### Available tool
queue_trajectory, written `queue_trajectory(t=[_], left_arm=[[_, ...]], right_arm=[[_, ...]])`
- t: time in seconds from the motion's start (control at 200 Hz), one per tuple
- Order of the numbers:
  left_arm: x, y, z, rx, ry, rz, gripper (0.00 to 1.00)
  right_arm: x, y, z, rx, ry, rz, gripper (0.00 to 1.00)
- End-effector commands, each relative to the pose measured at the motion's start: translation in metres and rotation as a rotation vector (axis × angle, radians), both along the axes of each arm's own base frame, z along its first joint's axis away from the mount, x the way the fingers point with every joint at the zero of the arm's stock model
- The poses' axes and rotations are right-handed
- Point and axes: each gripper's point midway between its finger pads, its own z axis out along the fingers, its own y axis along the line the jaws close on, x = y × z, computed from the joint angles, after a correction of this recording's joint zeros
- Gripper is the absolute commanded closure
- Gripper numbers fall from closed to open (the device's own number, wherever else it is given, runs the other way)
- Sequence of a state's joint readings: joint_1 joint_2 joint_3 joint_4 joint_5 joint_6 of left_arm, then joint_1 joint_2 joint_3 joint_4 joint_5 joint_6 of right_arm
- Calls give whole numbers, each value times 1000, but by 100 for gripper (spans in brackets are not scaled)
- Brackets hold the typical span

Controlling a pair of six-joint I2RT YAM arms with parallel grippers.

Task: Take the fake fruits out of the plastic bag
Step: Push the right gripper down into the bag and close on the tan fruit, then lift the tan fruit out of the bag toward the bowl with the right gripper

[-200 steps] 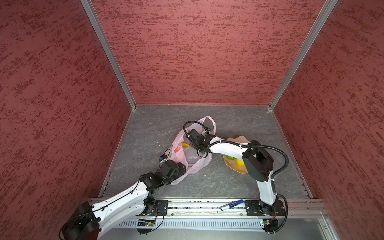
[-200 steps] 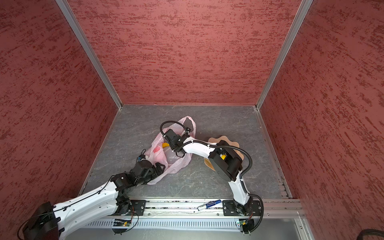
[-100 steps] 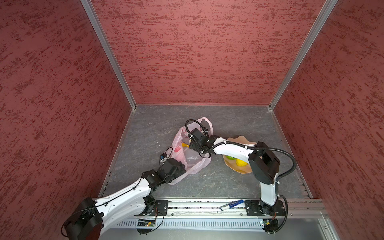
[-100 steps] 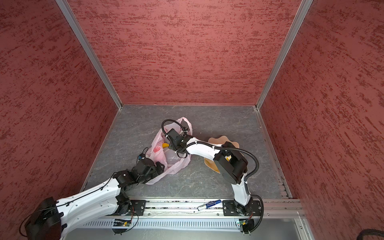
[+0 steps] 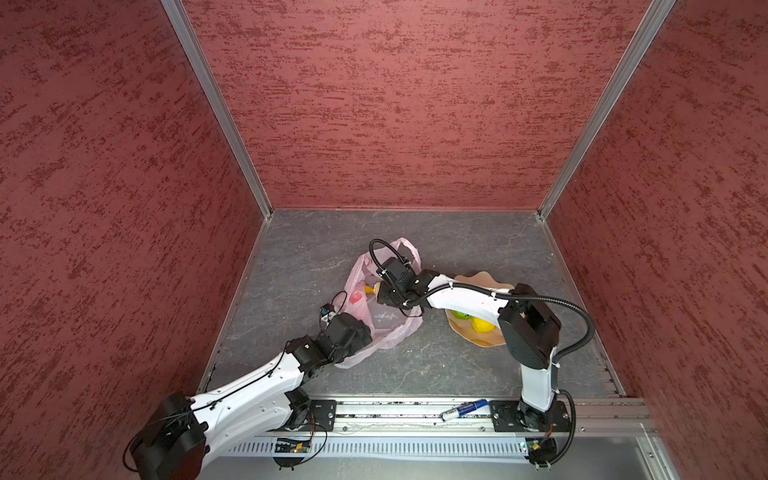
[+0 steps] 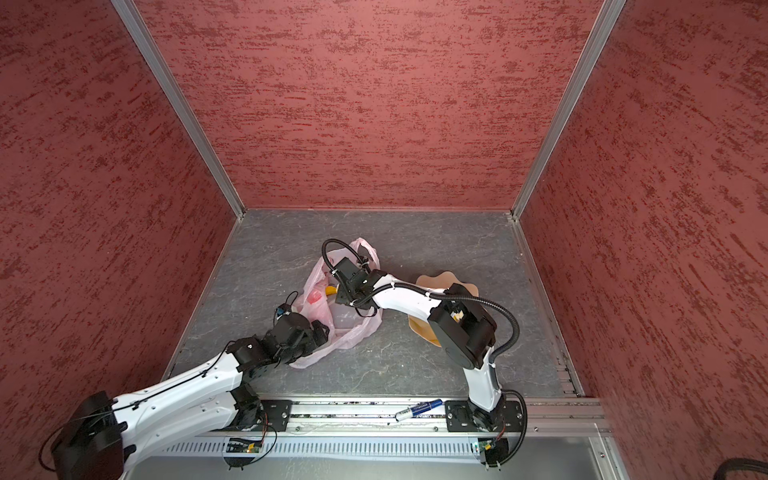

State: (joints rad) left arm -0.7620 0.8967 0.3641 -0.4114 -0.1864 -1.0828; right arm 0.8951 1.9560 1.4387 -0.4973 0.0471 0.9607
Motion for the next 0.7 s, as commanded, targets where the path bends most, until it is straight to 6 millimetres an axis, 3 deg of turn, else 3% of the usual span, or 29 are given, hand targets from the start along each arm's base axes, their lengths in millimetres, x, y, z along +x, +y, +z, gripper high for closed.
queue_trajectory(t=[0.0, 0.24, 0.691], left_arm=[[5, 1, 8, 18, -21, 1, 4], [7, 0, 10, 22, -25, -1, 4], [10, 0, 11, 39, -24, 2, 4]], right_arm=[[-10, 0, 7, 8, 17, 54, 58], [-17, 4, 14, 37, 35, 90, 58], [-16, 7, 77, 97, -92, 188, 60]])
